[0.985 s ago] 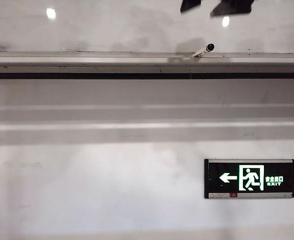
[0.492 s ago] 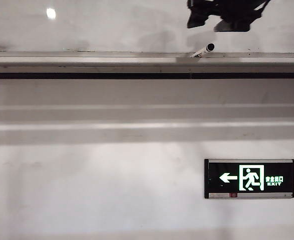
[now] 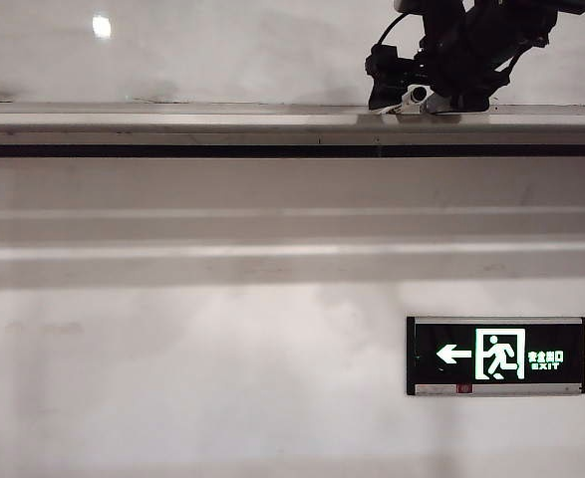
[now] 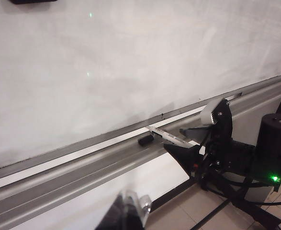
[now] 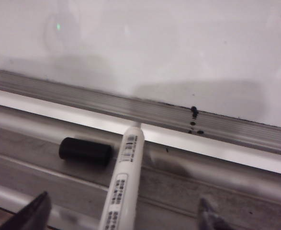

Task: Take a marker from the whiteboard tray, write "Hi!" on the whiteboard, and then put the marker back vertically into the whiteboard tray.

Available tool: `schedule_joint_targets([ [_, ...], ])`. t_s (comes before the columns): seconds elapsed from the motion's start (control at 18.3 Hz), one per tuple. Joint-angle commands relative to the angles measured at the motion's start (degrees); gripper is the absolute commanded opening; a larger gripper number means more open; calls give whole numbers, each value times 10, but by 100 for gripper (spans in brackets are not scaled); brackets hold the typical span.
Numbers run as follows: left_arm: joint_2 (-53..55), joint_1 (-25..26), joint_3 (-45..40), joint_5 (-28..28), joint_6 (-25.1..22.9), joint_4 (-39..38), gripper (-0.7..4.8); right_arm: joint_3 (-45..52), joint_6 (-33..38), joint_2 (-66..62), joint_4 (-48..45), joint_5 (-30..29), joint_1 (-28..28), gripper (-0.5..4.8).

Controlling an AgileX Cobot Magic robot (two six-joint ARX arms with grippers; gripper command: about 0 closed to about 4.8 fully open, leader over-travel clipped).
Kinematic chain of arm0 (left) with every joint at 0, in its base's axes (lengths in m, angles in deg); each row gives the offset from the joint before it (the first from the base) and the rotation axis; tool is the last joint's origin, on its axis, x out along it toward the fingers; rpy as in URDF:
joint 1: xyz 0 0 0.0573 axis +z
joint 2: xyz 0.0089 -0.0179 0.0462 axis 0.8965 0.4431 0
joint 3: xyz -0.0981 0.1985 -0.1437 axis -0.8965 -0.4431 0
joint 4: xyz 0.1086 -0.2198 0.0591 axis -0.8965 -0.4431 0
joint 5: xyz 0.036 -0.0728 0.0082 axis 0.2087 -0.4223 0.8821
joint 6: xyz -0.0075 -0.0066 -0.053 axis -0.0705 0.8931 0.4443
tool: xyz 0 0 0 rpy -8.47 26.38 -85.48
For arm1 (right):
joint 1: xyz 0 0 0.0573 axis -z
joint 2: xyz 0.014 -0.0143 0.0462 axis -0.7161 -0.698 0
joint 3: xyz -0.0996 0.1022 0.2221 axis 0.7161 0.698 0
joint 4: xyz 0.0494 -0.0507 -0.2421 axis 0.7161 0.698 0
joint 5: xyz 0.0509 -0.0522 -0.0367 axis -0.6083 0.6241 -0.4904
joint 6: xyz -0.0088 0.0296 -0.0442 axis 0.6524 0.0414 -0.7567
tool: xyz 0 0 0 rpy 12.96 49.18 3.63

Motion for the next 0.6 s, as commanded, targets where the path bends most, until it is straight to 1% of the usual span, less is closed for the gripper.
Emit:
schedule_joint_targets([
  [0.05, 0, 0, 3, 0, 0, 12, -5, -3, 1, 1, 1, 5, 0, 297],
  [0.11, 0, 0, 3, 0, 0, 12, -5, -3, 1, 1, 8, 5, 0, 282],
  [0.27, 0, 0, 3, 0, 0, 12, -5, -3, 1, 1, 20, 13, 0, 144],
  [0.33, 0, 0, 3, 0, 1, 12, -5, -3, 1, 1, 20, 14, 0, 82],
  [0.38, 0, 0, 3, 0, 3, 12, -5, -3, 1, 1, 20, 14, 0, 34],
  [0.44, 0, 0, 3, 0, 4, 12, -5, -3, 1, 1, 19, 14, 0, 12],
  [0.6, -1, 0, 3, 0, 4, 12, -5, -6, 0, 16, 42, 14, -1, -1],
])
